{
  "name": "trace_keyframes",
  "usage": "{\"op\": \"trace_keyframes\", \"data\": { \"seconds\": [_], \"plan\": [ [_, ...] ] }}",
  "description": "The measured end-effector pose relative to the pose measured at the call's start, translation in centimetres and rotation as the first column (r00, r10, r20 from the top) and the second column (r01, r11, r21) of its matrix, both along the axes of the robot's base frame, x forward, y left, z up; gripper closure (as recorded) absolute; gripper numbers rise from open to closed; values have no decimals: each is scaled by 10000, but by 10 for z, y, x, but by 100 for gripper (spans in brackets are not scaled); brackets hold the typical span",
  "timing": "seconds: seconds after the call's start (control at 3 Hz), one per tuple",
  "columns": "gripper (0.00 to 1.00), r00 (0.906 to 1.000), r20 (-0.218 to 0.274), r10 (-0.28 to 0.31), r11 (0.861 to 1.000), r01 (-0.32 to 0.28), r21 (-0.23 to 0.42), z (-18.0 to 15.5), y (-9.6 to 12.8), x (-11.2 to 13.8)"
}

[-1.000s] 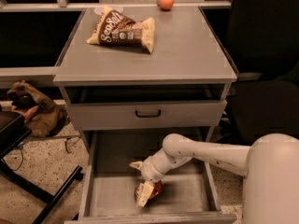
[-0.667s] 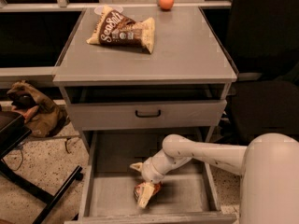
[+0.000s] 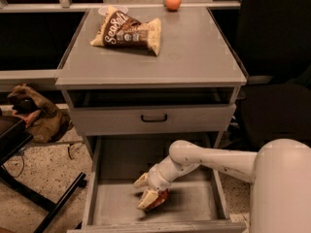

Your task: Pick coke can from middle drawer and place on counter

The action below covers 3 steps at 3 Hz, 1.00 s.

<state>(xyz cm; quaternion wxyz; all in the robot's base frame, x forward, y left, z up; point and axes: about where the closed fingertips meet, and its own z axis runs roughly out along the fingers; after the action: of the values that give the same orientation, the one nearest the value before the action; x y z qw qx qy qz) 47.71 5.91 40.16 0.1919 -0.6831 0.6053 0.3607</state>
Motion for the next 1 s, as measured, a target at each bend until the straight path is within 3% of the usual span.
{"op": "trace_keyframes", "data": {
  "seconds": [0.67,1.0],
  "plan": [
    [88,10000,-9,7,10000,-7,4,0,0,0],
    [100,10000,-10,8,10000,-8,4,0,0,0]
  ]
}}
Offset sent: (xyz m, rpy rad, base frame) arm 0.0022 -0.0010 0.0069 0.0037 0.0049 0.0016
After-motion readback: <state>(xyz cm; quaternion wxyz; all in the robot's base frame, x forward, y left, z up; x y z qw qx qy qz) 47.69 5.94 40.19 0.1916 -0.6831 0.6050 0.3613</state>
